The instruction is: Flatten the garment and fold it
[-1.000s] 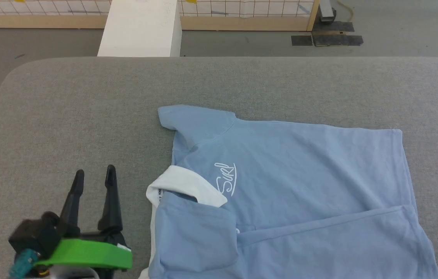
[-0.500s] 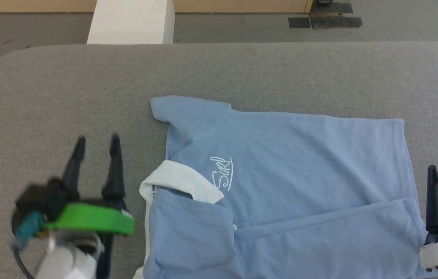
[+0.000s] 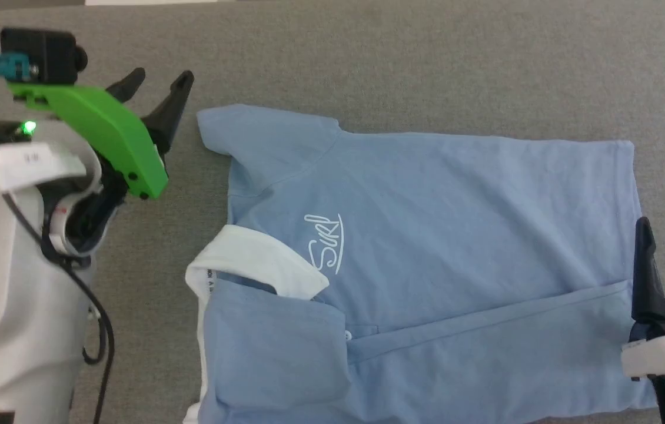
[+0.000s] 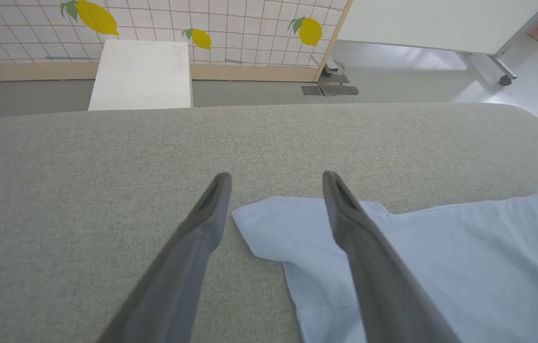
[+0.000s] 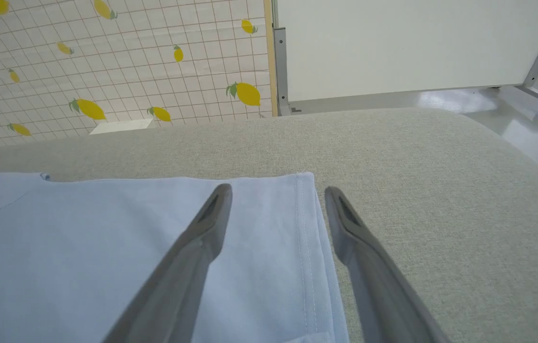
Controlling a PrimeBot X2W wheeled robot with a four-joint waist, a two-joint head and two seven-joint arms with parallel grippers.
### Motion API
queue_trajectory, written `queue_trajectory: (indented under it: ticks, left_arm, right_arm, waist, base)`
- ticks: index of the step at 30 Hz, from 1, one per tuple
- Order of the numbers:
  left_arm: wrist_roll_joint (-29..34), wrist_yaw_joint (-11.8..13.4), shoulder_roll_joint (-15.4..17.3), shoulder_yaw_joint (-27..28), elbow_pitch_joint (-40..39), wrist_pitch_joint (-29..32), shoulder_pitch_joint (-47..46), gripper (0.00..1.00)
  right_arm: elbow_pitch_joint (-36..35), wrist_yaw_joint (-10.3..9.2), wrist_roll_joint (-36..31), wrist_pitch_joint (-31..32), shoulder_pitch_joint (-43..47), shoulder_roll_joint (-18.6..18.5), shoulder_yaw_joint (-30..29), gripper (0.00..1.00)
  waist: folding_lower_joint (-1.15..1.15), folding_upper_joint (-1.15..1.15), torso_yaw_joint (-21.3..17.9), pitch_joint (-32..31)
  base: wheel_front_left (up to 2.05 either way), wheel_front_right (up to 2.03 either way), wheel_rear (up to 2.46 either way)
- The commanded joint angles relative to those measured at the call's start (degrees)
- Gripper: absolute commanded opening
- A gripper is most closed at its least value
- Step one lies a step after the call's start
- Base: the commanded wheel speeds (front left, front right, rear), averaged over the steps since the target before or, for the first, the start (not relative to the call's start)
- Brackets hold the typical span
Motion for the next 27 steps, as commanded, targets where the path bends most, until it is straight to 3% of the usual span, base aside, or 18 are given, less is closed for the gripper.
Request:
queue_trajectory:
  ticks: [1,11,17,21,22,23,24,25,27]
  left_arm:
    - [-0.5,0.2,0.7,-0.3,1.6,2.2,-2.4,1.0]
    - [-1.2,2.9,3.9,-3.0,10.3,17.4,-7.3,1.0]
    - [0.0,5.7,5.3,-2.0,12.2,18.1,-7.1,1.0]
    - [-1.3,6.2,4.5,-1.2,12.8,17.6,-6.4,1.0]
    - [-2.0,5.8,4.2,-1.4,12.9,18.1,-6.2,0.95]
    - [-3.1,5.3,3.7,-1.4,12.9,18.8,-6.0,0.44]
    - [-3.9,5.0,3.4,-1.4,12.9,19.2,-5.9,0.05]
    - [-4.6,4.5,3.1,-1.5,12.7,19.6,-5.8,0.0]
    - [-5.2,4.0,2.9,-1.5,12.6,19.7,-5.9,0.0]
  right_arm:
    - [0.3,-0.09,0.3,-0.4,-1.5,0.1,0.4,1.0]
    - [1.9,-0.09,0.3,-0.6,-3.7,0.1,1.0,1.0]
    - [2.3,-0.09,0.6,-0.7,-3.9,0.1,1.1,1.0]
    - [2.1,-0.09,0.7,-0.5,-3.9,0.1,0.9,1.0]
    - [2.0,-0.09,0.6,-0.5,-3.9,0.1,0.8,1.0]
    - [1.9,-0.09,0.6,-0.4,-4.0,0.1,0.6,1.0]
    - [1.8,-0.09,0.5,-0.2,-4.0,0.1,0.5,1.0]
    - [1.5,-0.09,0.2,0.1,-4.2,0.1,0.5,1.0]
    - [0.7,-0.09,-0.7,1.1,-4.9,0.1,0.7,1.0]
  waist:
    - [-0.01,0.0,-1.9,2.6]
    - [-0.01,0.0,-5.7,6.1]
    - [-0.01,0.0,-7.5,7.3]
    - [-0.01,0.0,-8.0,7.8]
    - [-0.01,0.0,-8.1,7.9]
    - [-0.01,0.0,-8.0,8.0]
    - [-0.01,0.0,-7.9,8.1]
    - [-0.01,0.0,-7.8,8.1]
    - [-0.01,0.0,-7.5,8.0]
  base:
    - [0.0,0.0,0.0]
    - [0.0,0.0,0.0]
    - [0.0,0.0,0.0]
    - [0.0,0.0,0.0]
    - [0.0,0.0,0.0]
    - [0.0,0.0,0.0]
    - [0.0,0.0,0.0]
    - [0.0,0.0,0.0]
    - [0.0,0.0,0.0]
